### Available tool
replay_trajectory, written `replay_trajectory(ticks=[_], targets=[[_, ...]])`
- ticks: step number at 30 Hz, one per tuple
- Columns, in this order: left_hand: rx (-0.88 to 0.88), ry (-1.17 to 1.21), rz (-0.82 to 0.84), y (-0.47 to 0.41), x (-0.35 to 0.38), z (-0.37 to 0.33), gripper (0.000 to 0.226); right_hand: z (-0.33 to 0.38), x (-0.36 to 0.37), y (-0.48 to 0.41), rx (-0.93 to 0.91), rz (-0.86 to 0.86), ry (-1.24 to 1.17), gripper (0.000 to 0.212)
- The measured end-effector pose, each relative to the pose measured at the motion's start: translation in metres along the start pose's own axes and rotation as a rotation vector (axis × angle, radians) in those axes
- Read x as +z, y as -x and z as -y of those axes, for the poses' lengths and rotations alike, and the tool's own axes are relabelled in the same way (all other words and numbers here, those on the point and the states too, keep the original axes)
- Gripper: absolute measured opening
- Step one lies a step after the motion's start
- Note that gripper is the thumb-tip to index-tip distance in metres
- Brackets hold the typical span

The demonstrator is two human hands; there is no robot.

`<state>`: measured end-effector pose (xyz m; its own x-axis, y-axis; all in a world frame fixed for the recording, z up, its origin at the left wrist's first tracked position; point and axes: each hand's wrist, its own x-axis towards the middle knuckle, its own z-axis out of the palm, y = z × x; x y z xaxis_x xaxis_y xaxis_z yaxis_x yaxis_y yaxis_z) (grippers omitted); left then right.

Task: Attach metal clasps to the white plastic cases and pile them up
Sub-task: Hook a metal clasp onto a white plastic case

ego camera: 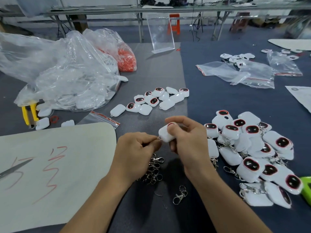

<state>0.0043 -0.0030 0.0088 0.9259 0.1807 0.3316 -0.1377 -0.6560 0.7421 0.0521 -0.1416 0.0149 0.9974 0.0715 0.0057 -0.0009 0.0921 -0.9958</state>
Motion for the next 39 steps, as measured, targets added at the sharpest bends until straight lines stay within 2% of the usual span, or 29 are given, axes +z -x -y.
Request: replay_trajectory(ticks=[2, 4, 5, 7, 10, 12, 14, 16, 18, 19, 21, 23, 26, 29, 31, 33, 35, 37, 39], targets=[[0.184, -0.362, 0.035, 0.001, -0.002, -0.001, 0.016, -0.005, 0.005, 0.01, -0.33, -0.001, 0.37, 0.019], [0.298, -0.508, 0.038, 0.002, -0.003, 0.0, 0.012, -0.01, 0.011, 0.018, -0.455, 0.04, 0.518, 0.023], [0.311, -0.53, 0.024, 0.002, -0.003, 0.001, 0.011, -0.01, 0.012, 0.017, -0.422, 0.03, 0.487, 0.022], [0.211, -0.467, -0.025, 0.003, -0.003, 0.001, 0.015, -0.005, 0.009, 0.007, -0.181, -0.023, 0.207, 0.017], [-0.058, 0.003, -0.017, 0.001, 0.0, -0.003, 0.009, 0.005, 0.0, -0.005, 0.283, -0.001, -0.253, 0.021], [-0.136, 0.225, 0.032, 0.0, 0.003, -0.007, 0.019, 0.006, -0.003, -0.005, 0.41, 0.051, -0.337, 0.022], [-0.165, 0.294, 0.035, 0.0, 0.003, -0.007, 0.024, 0.004, -0.003, -0.006, 0.407, 0.064, -0.326, 0.023], [-0.15, 0.176, 0.016, 0.0, 0.001, -0.006, 0.012, 0.004, -0.002, -0.004, 0.267, 0.032, -0.189, 0.022], [0.013, -0.255, 0.022, 0.001, -0.001, -0.003, 0.025, 0.0, 0.001, 0.002, -0.049, -0.014, 0.168, 0.017], [0.121, -0.448, 0.041, 0.001, -0.002, -0.004, 0.024, -0.003, 0.004, 0.007, -0.213, 0.002, 0.353, 0.016], [0.278, -0.652, 0.079, 0.0, -0.003, -0.004, 0.016, -0.008, 0.012, 0.018, -0.39, 0.071, 0.52, 0.02], [0.263, -0.643, 0.044, 0.001, -0.003, -0.001, 0.019, -0.007, 0.013, 0.016, -0.359, 0.043, 0.462, 0.019], [0.15, -0.511, -0.08, 0.002, -0.002, 0.002, 0.02, 0.0, -0.001, -0.003, -0.154, -0.059, 0.33, 0.018], [0.115, -0.406, -0.15, 0.002, 0.001, 0.003, 0.013, 0.011, -0.024, -0.019, -0.079, -0.184, 0.373, 0.023], [0.061, -0.377, -0.199, -0.001, 0.0, 0.007, 0.015, 0.016, -0.04, -0.026, -0.11, -0.239, 0.585, 0.019], [0.0, -0.37, -0.211, -0.003, -0.002, 0.011, 0.016, 0.018, -0.053, -0.028, -0.132, -0.264, 0.96, 0.018], [-0.054, -0.345, -0.186, -0.002, -0.002, 0.013, 0.014, 0.018, -0.062, -0.03, -0.147, -0.317, 1.207, 0.02], [-0.107, -0.255, -0.131, -0.001, -0.004, 0.009, 0.003, 0.016, -0.063, -0.03, -0.2, -0.342, 1.25, 0.034], [-0.156, -0.046, 0.058, -0.003, -0.008, 0.006, 0.011, 0.016, -0.055, -0.027, -0.28, -0.324, 1.209, 0.049]])
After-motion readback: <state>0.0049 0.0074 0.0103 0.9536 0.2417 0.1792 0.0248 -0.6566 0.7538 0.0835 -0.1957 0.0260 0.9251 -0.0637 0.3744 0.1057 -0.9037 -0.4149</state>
